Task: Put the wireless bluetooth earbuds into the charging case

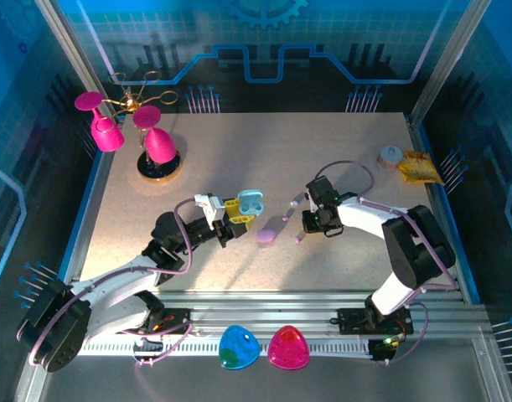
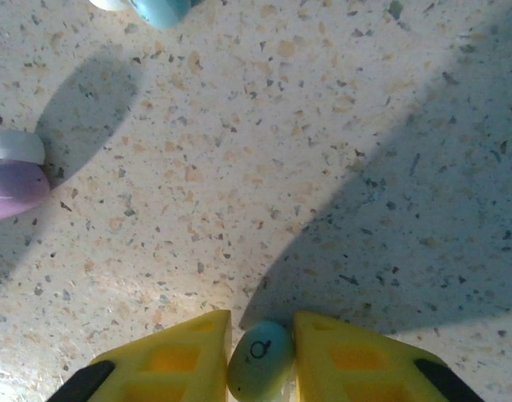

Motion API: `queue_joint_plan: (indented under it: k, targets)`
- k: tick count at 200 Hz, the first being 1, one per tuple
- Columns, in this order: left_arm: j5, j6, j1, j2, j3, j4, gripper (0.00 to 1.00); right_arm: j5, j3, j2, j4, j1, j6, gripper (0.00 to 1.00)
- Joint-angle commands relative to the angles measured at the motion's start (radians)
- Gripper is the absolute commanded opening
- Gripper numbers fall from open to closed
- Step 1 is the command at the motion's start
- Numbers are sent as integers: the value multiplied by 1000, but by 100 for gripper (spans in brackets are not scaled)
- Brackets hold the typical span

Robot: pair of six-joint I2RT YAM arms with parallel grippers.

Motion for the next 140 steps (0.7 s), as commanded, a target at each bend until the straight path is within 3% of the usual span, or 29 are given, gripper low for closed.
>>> queue_joint_plan:
  k: [1, 87, 140]
  targets:
    - [2, 16, 5, 5, 20, 44, 21, -4, 48, 27, 32, -2, -15, 18]
    - [1, 11, 4, 7, 14, 52, 21, -19, -9, -72, 75, 3, -17, 16]
    - [2, 5, 4, 18, 15, 63, 21, -147, -97, -225, 177, 3, -23, 16]
